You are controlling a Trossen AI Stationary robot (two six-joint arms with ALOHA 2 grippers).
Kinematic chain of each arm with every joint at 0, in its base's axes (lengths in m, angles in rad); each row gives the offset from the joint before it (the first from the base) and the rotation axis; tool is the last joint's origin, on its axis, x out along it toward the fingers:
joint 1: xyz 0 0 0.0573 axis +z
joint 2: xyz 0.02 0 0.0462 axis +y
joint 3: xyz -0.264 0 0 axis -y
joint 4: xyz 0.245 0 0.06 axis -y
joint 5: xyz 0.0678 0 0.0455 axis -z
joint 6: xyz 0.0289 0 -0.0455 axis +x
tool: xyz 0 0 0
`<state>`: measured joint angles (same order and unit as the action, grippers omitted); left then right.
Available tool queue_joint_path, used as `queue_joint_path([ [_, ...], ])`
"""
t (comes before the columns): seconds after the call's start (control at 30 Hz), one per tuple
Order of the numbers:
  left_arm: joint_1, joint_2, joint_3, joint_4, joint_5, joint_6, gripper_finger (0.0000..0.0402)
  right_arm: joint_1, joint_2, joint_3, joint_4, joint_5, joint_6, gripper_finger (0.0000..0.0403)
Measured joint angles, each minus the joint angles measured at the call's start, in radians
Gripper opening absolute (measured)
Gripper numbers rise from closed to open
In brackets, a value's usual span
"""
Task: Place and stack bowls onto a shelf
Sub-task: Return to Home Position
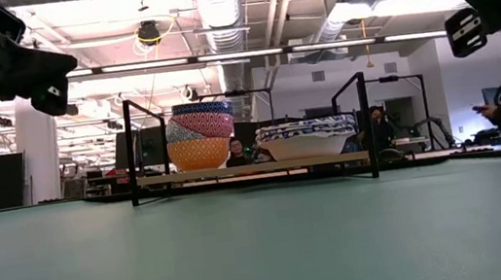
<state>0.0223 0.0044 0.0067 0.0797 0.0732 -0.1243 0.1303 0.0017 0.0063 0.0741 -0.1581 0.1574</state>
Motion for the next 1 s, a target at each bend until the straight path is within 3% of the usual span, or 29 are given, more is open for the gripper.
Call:
queue_joint_path([
  [1.0, 0.000, 0.000, 0.000, -0.038, -0.014, -0.012, 0.0000, 0.000, 0.000, 0.000, -0.036, 0.003, 0.001, 0.0043],
])
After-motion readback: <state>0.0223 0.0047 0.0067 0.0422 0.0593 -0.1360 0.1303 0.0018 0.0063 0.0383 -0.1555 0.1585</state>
